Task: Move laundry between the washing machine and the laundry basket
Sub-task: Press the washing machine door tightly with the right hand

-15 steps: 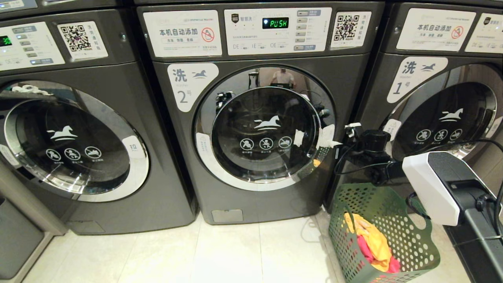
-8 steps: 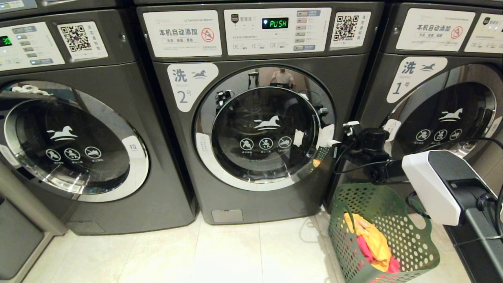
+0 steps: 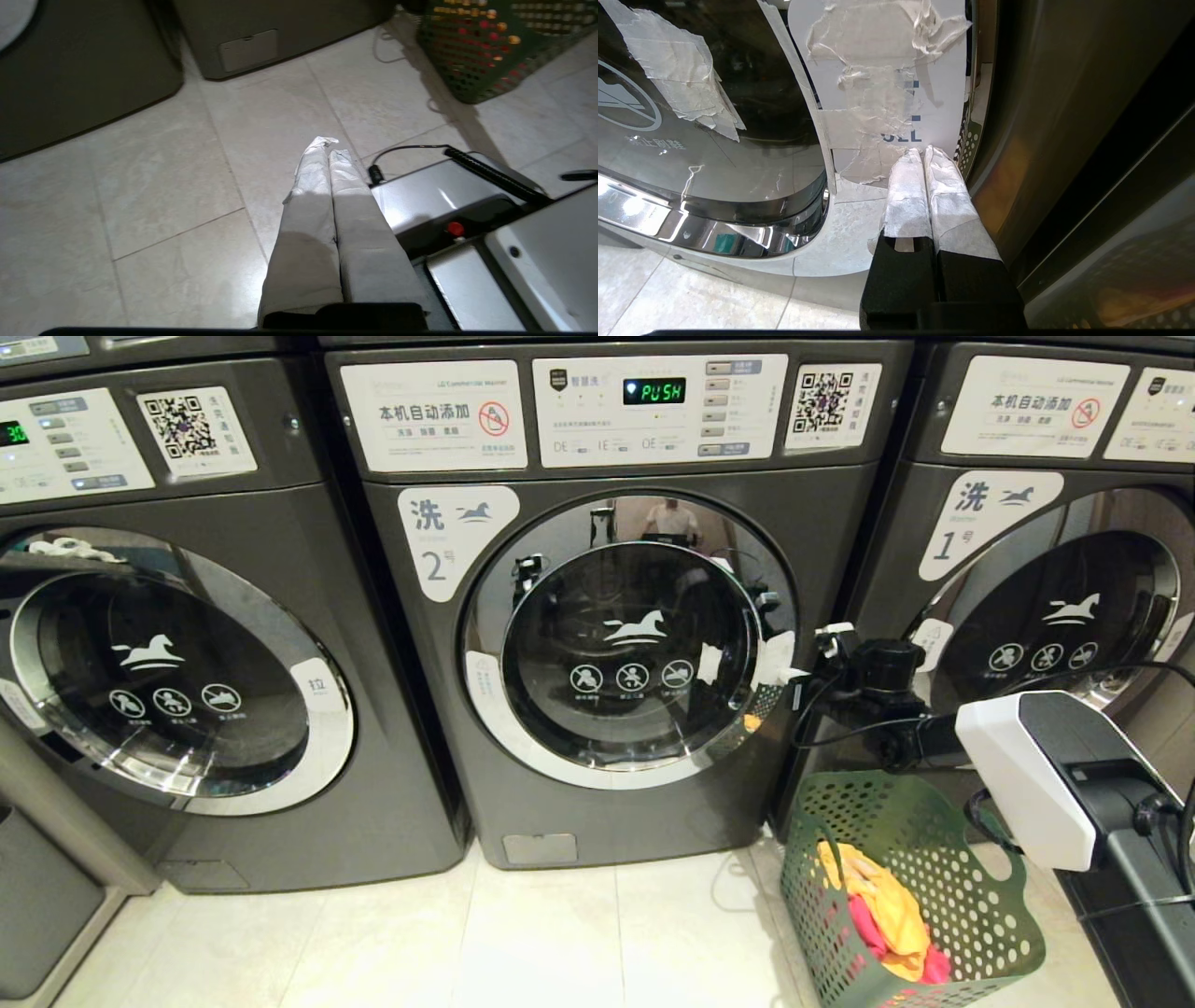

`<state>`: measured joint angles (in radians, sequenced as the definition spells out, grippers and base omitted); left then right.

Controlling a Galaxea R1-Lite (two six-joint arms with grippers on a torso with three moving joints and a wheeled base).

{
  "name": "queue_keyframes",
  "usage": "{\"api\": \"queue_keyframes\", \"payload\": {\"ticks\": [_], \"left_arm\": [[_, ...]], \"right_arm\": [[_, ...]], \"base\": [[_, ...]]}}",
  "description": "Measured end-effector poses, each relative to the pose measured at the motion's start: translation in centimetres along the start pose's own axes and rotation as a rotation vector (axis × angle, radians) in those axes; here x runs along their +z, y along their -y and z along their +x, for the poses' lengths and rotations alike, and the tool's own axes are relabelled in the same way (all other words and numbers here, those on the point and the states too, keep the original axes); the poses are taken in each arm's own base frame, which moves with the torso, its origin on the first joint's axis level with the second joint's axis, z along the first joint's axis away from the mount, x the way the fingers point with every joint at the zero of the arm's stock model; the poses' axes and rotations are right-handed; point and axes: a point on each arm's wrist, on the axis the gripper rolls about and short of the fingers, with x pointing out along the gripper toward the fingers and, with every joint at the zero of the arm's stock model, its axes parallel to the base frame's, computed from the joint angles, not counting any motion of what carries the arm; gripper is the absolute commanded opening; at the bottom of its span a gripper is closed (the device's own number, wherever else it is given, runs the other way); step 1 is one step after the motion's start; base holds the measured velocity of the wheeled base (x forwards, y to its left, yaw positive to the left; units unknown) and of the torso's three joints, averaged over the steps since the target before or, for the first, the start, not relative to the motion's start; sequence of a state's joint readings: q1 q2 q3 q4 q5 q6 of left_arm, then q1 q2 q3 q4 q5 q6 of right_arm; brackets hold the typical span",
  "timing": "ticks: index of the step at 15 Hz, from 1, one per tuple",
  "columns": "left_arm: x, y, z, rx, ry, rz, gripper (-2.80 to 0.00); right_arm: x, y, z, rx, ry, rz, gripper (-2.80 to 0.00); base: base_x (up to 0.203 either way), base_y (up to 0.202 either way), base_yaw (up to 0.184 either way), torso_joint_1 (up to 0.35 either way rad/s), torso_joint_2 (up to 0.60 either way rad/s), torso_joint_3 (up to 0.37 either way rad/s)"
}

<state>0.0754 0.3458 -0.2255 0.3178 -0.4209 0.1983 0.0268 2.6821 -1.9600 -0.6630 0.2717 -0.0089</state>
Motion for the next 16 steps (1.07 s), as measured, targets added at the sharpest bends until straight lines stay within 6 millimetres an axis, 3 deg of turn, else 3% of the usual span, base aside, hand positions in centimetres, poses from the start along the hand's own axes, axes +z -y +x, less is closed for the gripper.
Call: {"api": "queue_keyframes", "payload": {"ticks": [5, 9, 16], "left_arm": [[-2.0, -1.1, 1.3, 0.422, 0.111, 0.093, -2.80], [-2.8, -0.9, 1.2, 0.305, 0.155, 0.123, -2.80], [-3.7, -0.3, 0.0, 0.344, 0.349, 0.147, -2.80]], "right_arm": [[1.2, 0.9, -1.0, -0.011, -0.055, 0.018, -2.80], [1.9, 0.6, -2.3, -0.012, -0.109, 0.034, -2.80], [3.6, -0.9, -6.5, 0.018, -0.188, 0.040, -2.80]], "base": [[0.000, 0.000, 0.000, 0.000, 0.00, 0.000], [0.000, 0.000, 0.000, 0.000, 0.00, 0.000], [0.000, 0.000, 0.000, 0.000, 0.00, 0.000]]}}
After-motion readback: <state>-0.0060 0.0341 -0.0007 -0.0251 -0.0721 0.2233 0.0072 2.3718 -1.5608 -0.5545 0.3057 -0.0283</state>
